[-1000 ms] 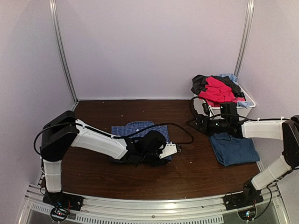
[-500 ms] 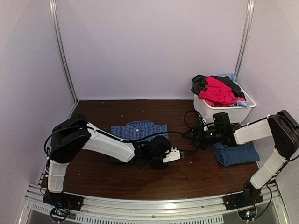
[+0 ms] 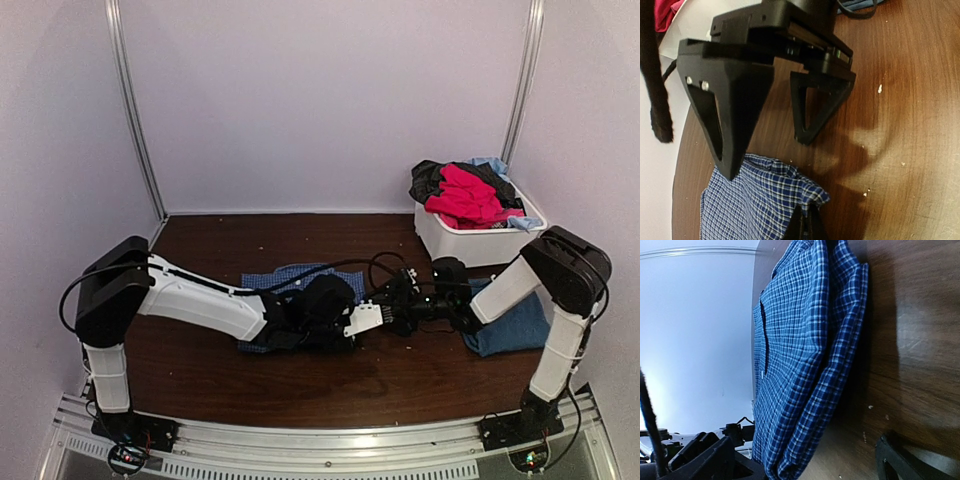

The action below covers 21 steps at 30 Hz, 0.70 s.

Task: Fold and stack the mixed laundry pile
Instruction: Pick up the square-folded shirt from the center of the board, then pass from the left arm to the right

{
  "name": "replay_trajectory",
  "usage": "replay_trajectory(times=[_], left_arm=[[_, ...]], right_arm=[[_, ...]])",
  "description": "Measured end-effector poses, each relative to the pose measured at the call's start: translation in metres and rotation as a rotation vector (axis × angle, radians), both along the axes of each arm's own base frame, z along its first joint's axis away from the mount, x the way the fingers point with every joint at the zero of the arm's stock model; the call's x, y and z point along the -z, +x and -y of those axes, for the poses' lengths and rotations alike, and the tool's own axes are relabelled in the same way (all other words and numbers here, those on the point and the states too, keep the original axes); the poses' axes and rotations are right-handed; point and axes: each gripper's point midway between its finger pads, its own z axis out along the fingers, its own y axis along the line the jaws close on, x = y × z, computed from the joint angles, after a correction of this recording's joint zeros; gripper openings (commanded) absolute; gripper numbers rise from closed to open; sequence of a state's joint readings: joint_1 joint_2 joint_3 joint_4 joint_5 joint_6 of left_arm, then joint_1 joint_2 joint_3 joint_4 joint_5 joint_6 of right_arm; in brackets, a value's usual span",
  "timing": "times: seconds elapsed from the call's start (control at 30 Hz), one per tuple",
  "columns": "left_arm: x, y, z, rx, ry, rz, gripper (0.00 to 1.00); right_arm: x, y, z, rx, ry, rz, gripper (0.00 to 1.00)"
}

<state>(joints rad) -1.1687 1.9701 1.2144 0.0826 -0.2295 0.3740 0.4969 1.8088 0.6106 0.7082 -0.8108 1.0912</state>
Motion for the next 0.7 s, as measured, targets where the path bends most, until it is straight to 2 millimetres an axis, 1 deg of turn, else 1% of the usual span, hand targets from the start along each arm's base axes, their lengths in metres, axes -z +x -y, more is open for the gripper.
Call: replay_trajectory(times=[0.1,0.17,0.27,0.43,0.6,0.7], left_arm=[[0.003,-0.003,-0.003,0.004,0.002,-0.013,0.0],[0.004,-0.006,-0.005,0.009,0.002,-0.022,0.0],[-0.001,-0.009,-0.008,0.014,-0.012,-0.028,0.0],[-0.014,-0.014,-0.012,0.027,-0.041,-0.035,0.0],[-0.023,-0.019,-0.015,0.042,-0.061,-0.039,0.0],[-0.026,-0.023,-0.015,0.055,-0.069,-0.046,0.0]], right_arm=[[0.006,-0.003,-0.015,-0.012,0.044,-0.035,0.91],[0.006,0.0,-0.024,-0.016,0.07,-0.043,0.88],[0.007,0.008,-0.035,-0.012,0.096,-0.055,0.79],[0.015,0.019,-0.043,0.009,0.138,-0.087,0.67],[0.015,0.032,-0.051,0.028,0.193,-0.101,0.61],[0.016,0.038,-0.055,0.033,0.212,-0.104,0.55]])
